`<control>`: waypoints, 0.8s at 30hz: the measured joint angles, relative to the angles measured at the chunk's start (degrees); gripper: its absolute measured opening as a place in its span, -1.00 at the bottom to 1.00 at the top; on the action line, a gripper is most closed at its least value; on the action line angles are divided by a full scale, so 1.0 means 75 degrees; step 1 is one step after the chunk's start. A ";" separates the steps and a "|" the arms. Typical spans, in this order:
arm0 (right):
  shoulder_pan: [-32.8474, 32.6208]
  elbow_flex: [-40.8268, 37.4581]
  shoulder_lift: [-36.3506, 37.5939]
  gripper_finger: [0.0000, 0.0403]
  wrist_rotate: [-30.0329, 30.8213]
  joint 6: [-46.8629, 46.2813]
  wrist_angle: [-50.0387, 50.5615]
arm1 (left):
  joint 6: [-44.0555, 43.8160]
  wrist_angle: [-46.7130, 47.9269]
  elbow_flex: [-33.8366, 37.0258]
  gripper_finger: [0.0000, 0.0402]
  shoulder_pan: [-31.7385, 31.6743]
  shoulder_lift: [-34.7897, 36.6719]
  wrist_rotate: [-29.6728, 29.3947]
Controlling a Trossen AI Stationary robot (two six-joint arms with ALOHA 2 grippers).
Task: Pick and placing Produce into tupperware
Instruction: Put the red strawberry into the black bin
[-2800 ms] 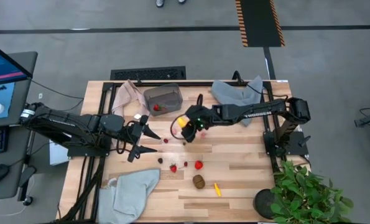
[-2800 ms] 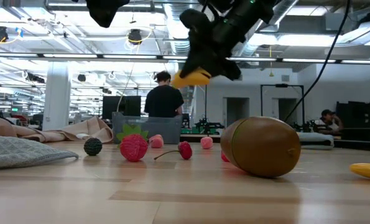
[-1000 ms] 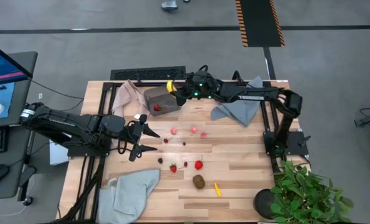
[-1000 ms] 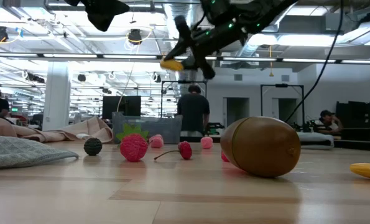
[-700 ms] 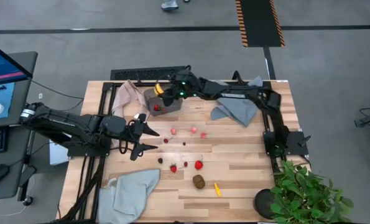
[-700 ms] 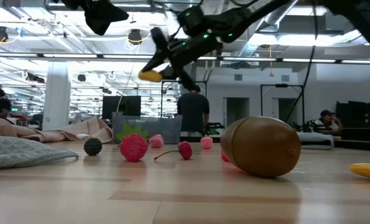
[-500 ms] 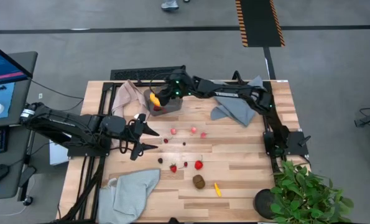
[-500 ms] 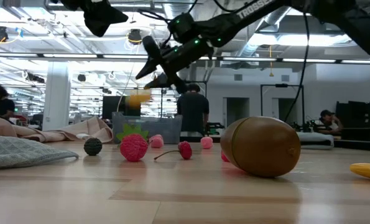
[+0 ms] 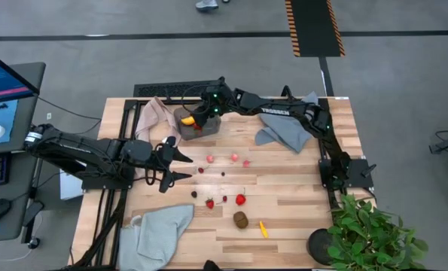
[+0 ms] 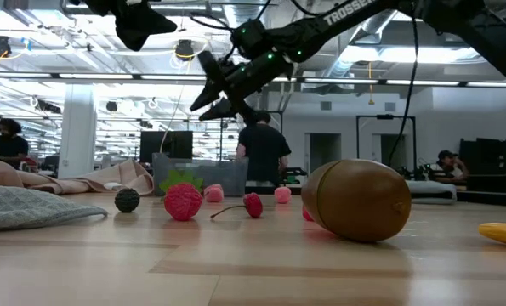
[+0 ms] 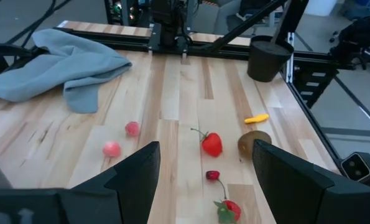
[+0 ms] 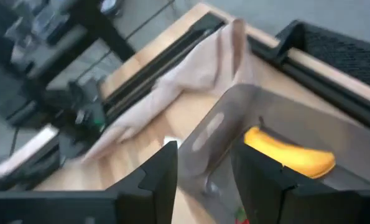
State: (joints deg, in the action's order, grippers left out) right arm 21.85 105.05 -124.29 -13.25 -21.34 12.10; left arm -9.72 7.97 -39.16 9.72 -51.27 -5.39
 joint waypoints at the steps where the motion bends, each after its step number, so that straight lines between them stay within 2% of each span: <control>1: 0.0018 -0.0007 0.0086 -0.17 -0.0172 0.0111 0.0096 | 0.0002 -0.0024 0.0000 0.22 0.0000 0.0000 -0.0002; 7: -0.0131 -0.0023 0.1007 -0.17 -0.0414 0.0915 0.0805 | 0.0061 -0.0170 0.0000 0.22 0.0058 0.0006 -0.0006; 10: -0.0398 -0.0468 0.1764 -0.15 -0.0412 0.1429 0.0847 | 0.0125 -0.0195 0.0000 0.22 0.0167 0.0009 -0.0059; 17: -0.1072 -0.2820 0.4129 -0.16 -0.0102 0.1643 -0.0087 | 0.0105 -0.0223 0.0000 0.22 0.0465 0.0011 -0.0408; 24: -0.1828 -0.5614 0.6485 -0.15 0.0998 0.1245 -0.1108 | 0.0073 -0.0251 0.0000 0.22 0.0705 0.0009 -0.0668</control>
State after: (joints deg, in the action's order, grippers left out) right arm 8.14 62.94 -75.66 -5.76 -12.00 3.78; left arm -9.17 6.09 -39.16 15.00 -51.20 -10.39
